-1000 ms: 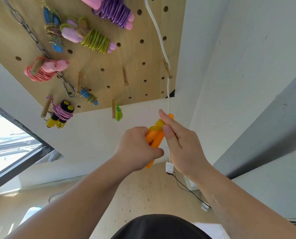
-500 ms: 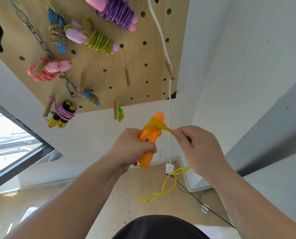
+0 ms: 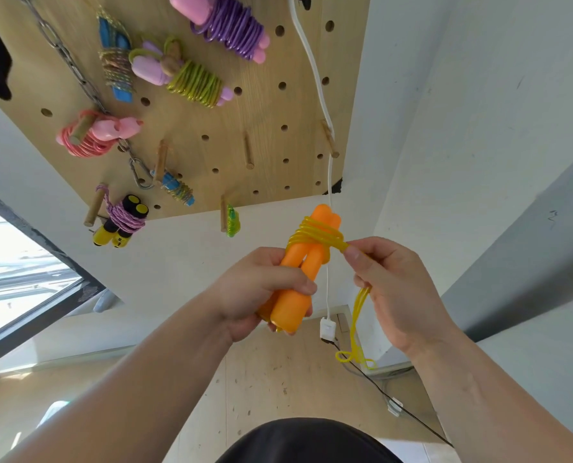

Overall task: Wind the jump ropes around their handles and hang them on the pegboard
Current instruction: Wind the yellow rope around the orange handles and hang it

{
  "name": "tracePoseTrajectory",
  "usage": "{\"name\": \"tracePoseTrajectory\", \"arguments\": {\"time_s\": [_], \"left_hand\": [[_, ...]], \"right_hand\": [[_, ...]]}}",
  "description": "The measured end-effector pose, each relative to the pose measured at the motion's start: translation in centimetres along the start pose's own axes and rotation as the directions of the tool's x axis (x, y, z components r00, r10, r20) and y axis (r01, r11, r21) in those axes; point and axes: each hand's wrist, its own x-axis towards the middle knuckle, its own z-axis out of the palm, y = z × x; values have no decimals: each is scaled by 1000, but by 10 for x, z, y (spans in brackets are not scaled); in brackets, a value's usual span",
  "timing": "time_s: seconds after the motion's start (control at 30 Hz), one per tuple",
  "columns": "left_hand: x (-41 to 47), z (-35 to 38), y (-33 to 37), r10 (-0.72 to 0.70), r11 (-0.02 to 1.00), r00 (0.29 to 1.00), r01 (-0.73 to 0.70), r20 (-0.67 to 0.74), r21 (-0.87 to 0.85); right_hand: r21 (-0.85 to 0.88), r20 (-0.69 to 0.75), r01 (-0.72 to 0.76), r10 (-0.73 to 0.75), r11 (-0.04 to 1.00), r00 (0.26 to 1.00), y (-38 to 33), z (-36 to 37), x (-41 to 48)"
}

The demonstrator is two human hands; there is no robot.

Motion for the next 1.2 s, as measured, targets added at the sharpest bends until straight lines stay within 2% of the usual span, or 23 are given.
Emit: {"name": "tracePoseTrajectory", "arguments": {"time_s": [0.07,0.1,0.17,0.2,0.27,0.33,0.47,0.53,0.6,0.67,0.73,0.8,0.87,0.97,1.07,1.13,1.2], "left_hand": [[-2,1,2,-2,994,987,19,158,-107],[-2,1,1,4,989,973,31,232,-145],[1,-2,-2,11,978,933,66,360,-200],[3,-4,-5,16,971,910,85,415,-224],[8,-7,-9,17,962,867,122,498,-245],[11,-9,-12,11,960,865,132,501,-249],[8,-5,-6,-68,977,931,135,358,-167],[8,3,-2,-79,997,979,77,187,17],[8,10,-1,7,956,999,4,-35,294],[9,18,-4,135,890,963,-14,-234,456],[10,24,-8,254,854,896,-31,-364,519],[10,27,-12,313,860,857,-72,-410,505],[9,25,-12,298,898,865,-112,-403,426],[3,11,-6,183,979,946,-151,-267,136],[-5,0,-3,94,991,996,-93,4,-100],[-7,-5,-5,53,974,970,2,237,-224],[-4,-7,-9,41,942,895,113,443,-315]], "right_hand": [[267,168,-120,76,956,983,2,-4,3],[328,255,-168,84,930,963,2,-6,5],[308,392,-190,58,932,918,2,-8,8],[266,436,-157,27,951,900,1,-7,10],[210,466,-81,-26,974,885,1,-2,13],[206,430,-38,-55,978,901,2,4,14],[137,224,41,-72,990,972,9,13,10],[120,159,84,-102,989,982,9,16,7],[98,92,115,-124,989,988,8,19,6],[78,9,115,-116,990,993,6,21,6],[79,-44,112,-109,991,993,5,22,7],[76,-39,117,-114,990,993,4,22,7],[85,5,116,-117,990,993,3,21,7],[105,125,104,-117,989,985,-1,14,8],[24,250,117,-120,993,961,-8,4,12],[-40,346,158,-134,987,928,-14,-2,13],[-61,417,200,-157,978,895,-21,-6,12]]}}
